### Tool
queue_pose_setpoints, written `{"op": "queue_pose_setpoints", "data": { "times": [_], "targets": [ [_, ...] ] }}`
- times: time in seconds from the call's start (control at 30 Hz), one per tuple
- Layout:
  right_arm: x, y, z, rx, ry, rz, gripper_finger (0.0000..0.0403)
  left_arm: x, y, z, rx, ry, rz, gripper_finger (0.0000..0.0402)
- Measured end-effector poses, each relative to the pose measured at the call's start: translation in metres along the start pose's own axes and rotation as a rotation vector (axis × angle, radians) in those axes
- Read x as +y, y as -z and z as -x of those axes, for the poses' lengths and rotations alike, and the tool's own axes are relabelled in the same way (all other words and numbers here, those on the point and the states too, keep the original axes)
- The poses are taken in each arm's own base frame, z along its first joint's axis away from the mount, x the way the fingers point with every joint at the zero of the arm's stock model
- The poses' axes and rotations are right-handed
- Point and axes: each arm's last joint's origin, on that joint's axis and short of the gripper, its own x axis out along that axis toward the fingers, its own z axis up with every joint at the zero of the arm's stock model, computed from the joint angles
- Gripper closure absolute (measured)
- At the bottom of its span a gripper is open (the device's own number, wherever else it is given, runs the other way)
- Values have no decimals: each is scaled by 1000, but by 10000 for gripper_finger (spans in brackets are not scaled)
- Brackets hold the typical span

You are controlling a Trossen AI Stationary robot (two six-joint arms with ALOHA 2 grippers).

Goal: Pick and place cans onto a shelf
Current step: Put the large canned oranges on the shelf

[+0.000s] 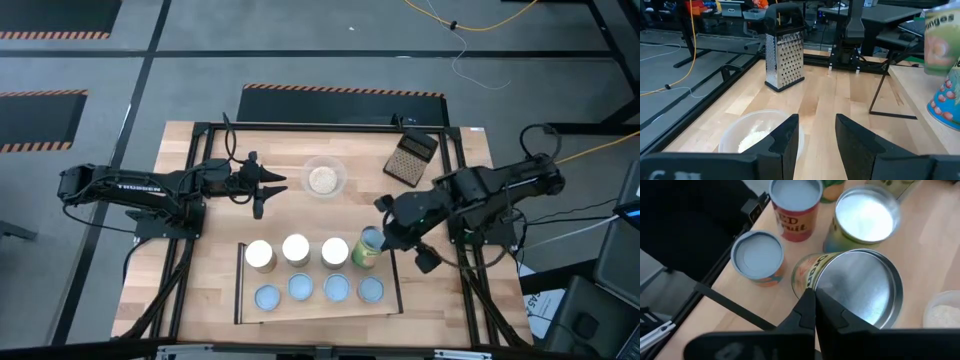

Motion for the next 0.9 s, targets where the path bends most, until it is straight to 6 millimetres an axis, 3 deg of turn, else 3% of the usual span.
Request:
{"op": "queue_pose_setpoints", "data": {
  "times": [0.27, 0.9],
  "targets": [
    [0, 0, -21, 97, -21, -6, 403, 0, 0, 0, 1, 0, 0, 280],
    [7, 1, -25, 140, -29, 10, 403, 0, 0, 0, 1, 0, 0, 280]
  ]
}}
